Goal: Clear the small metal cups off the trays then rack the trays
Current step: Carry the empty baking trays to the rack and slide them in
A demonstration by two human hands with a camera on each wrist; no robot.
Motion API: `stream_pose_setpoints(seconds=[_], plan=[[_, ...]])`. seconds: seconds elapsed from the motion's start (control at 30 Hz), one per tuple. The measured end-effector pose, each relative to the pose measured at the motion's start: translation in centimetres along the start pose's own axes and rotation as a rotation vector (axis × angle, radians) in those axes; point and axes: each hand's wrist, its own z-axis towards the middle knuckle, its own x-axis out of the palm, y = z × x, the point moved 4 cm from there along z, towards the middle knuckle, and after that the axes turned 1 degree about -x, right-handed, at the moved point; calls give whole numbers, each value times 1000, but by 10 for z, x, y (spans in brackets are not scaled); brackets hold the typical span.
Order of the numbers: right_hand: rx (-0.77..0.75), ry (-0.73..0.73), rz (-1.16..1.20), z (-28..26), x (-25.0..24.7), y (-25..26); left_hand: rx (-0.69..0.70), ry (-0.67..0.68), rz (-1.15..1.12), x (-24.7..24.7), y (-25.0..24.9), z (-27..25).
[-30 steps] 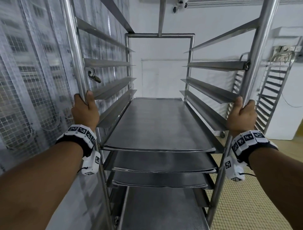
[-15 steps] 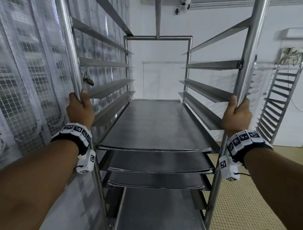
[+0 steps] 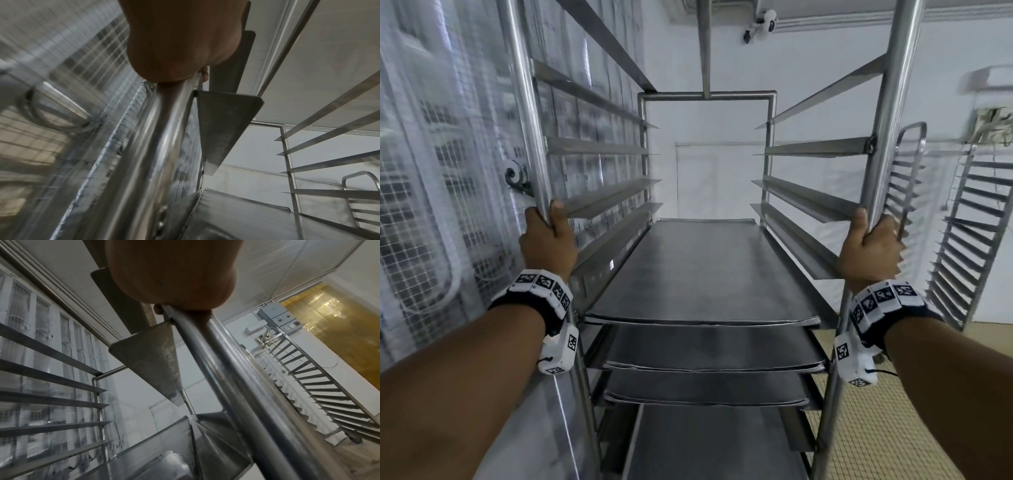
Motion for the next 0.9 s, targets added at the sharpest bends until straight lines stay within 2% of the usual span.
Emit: stream_pose_setpoints(seconds=[0.27, 0.43, 0.73, 0.9], plan=[[16, 28, 50, 28, 43, -10, 3, -34, 24, 56, 8, 18], [35, 60, 74, 49, 79, -27, -26, -11, 4, 94, 15, 28], [69, 112, 11, 84, 127, -49, -39, -21, 24, 162, 24, 44], [56, 116, 4, 100, 149, -58, -35, -16, -37, 194, 30, 53]])
